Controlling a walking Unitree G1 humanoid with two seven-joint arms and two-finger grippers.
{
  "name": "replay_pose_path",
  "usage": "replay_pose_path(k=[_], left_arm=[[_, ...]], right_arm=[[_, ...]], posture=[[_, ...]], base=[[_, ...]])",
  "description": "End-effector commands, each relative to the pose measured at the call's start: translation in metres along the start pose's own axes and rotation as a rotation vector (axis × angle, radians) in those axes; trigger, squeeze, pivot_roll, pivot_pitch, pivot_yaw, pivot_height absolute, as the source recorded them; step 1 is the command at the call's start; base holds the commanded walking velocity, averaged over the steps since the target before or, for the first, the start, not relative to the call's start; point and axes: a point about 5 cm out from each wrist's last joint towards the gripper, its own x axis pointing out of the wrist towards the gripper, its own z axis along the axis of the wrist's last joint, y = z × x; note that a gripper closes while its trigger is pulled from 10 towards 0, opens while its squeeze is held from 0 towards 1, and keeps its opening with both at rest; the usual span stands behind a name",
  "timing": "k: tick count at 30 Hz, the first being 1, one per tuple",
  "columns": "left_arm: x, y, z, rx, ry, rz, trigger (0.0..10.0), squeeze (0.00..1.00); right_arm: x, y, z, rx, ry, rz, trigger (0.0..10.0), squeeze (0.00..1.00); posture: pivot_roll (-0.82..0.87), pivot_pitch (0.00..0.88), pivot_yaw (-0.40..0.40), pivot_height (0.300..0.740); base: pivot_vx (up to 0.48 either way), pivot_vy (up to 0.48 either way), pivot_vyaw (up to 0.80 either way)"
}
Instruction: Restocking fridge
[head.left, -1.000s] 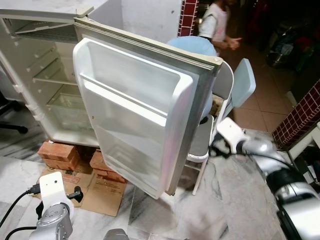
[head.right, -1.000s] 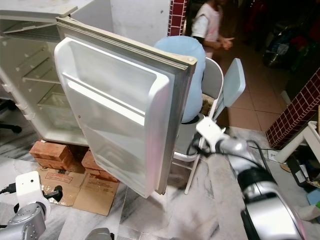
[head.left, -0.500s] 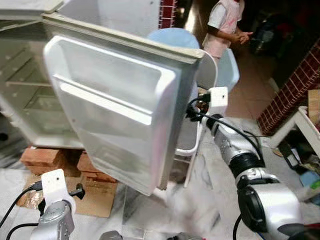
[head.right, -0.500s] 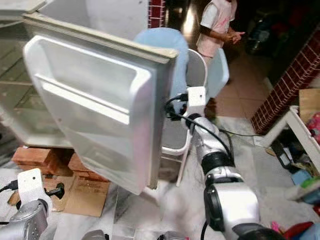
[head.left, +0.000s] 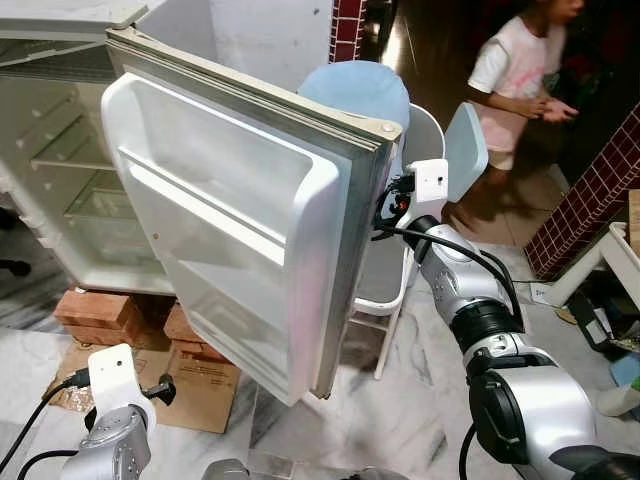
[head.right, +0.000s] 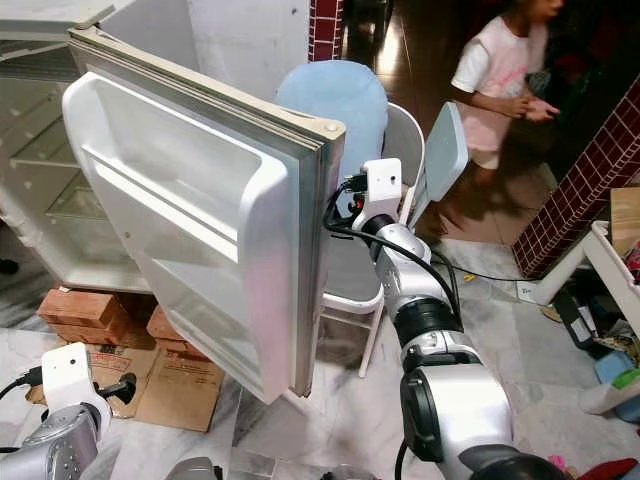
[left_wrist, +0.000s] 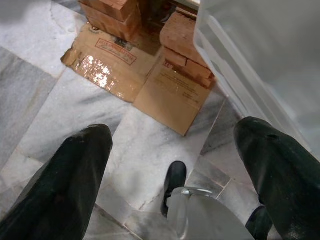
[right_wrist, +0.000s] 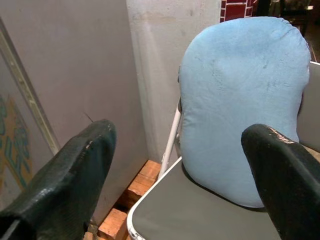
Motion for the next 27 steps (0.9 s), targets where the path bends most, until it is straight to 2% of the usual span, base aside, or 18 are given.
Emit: replay_pose_path(k=[1, 19, 24, 27], left_arm=[[-0.0006, 0.0017, 0.0027, 0.011, -0.01, -0.001, 10.0, 0.0], [0.0009, -0.0006, 0.0048, 0.027, -0.023, -0.006, 10.0, 0.0], [0.0011, -0.0012, 0.0055, 0.029, -0.025, -0.005, 10.0, 0.0], [0.0014, 0.0, 0.0117, 0.084, -0.081, 0.006, 10.0, 0.0]], right_arm=[[0.0053, 0.0069, 0.0078, -0.018, -0.018, 0.014, 10.0, 0.0], [0.0041, 0.0049, 0.0047, -0.003, -0.012, -0.003, 10.0, 0.0], [0.0044, 0.0054, 0.0037, 0.0, -0.002, 0.006, 10.0, 0.0], [0.0042, 0.0043, 0.003, 0.005, 0.003, 0.008, 10.0, 0.0]], posture=[[0.15, 0.0, -0.036, 0.74], [0.15, 0.0, -0.033, 0.74], [0.15, 0.0, -0.033, 0.74], [0.15, 0.0, -0.034, 0.74]], base=[[0.0, 0.454, 0.0], [0.0, 0.432, 0.0], [-0.273, 0.367, 0.0], [-0.196, 0.199, 0.0]])
